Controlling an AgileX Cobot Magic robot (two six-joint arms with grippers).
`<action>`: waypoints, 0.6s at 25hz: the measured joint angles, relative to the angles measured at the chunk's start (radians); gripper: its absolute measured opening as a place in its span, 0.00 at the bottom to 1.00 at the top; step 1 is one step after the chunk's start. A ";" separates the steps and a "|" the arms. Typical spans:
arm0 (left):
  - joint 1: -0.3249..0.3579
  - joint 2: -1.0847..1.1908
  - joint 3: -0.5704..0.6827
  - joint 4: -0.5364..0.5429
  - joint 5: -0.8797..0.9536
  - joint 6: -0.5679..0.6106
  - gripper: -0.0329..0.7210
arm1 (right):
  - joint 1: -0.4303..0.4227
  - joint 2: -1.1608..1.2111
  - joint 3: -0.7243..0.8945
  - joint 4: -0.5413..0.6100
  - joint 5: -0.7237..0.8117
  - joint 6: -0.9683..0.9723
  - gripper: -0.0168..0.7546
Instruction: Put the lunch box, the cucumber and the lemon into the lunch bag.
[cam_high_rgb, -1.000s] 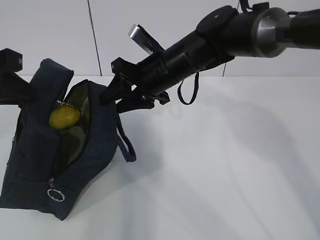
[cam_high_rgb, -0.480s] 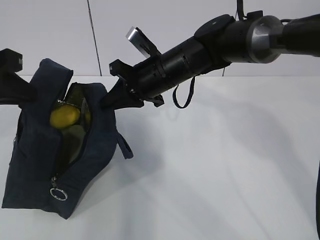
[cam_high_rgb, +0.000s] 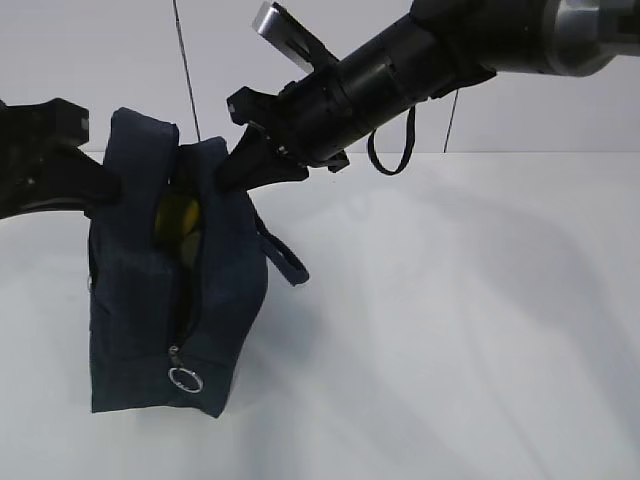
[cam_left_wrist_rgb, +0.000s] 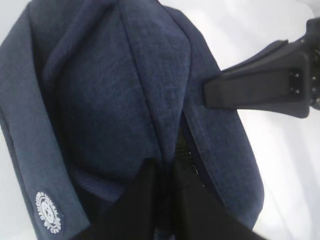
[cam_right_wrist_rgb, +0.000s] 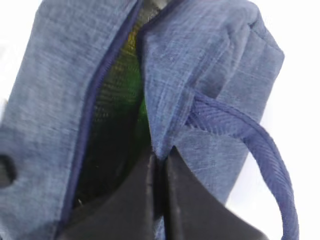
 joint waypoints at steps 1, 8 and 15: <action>-0.016 0.005 0.000 -0.009 -0.011 0.000 0.08 | 0.000 -0.014 0.000 -0.041 -0.003 0.023 0.05; -0.098 0.058 -0.002 -0.058 -0.071 0.000 0.08 | -0.011 -0.085 0.002 -0.272 -0.002 0.176 0.05; -0.141 0.152 -0.095 -0.088 -0.073 0.026 0.08 | -0.060 -0.134 0.063 -0.315 -0.012 0.209 0.05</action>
